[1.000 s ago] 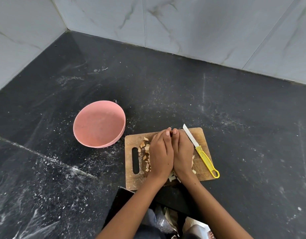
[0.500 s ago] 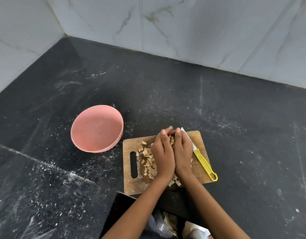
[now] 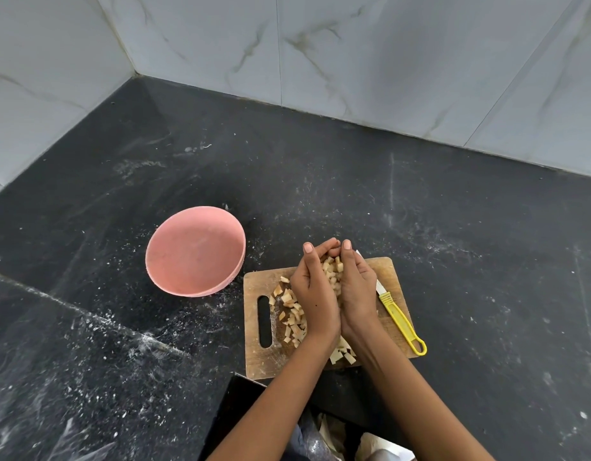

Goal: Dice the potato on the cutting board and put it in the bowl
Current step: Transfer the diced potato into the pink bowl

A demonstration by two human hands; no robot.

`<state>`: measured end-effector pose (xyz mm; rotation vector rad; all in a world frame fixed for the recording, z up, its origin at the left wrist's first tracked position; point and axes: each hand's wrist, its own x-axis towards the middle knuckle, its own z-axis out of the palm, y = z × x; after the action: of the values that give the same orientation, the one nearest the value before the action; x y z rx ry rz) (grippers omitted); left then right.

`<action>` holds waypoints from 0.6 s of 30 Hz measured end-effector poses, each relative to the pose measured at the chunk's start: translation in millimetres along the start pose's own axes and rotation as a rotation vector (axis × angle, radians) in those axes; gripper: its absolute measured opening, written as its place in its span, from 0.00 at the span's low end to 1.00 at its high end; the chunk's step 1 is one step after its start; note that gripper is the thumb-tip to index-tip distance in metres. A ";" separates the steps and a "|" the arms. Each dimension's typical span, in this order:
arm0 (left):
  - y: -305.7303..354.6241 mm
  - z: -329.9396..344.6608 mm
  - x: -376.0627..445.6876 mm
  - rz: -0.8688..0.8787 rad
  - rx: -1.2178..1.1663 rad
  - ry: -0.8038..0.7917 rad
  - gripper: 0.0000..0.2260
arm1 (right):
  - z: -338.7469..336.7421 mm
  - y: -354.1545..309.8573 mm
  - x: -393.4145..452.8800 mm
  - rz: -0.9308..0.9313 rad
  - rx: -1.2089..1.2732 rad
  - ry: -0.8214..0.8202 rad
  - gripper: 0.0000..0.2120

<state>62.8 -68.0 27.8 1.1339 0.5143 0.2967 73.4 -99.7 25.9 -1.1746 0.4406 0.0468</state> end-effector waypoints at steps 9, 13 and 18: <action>34.0 -13.1 5.6 -0.015 -0.122 0.096 0.22 | 33.2 -10.6 -12.8 0.137 0.257 -0.144 0.13; 63.8 -27.6 20.7 0.070 -0.151 0.145 0.21 | 70.9 -18.0 -16.7 0.181 0.243 -0.245 0.14; 105.7 -51.9 57.4 0.181 -0.162 0.271 0.24 | 132.9 -21.1 -12.2 0.182 0.072 -0.372 0.18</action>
<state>87.2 42.4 94.0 0.9887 0.6157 0.6443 108.9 13.7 90.3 -1.0238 0.2158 0.3979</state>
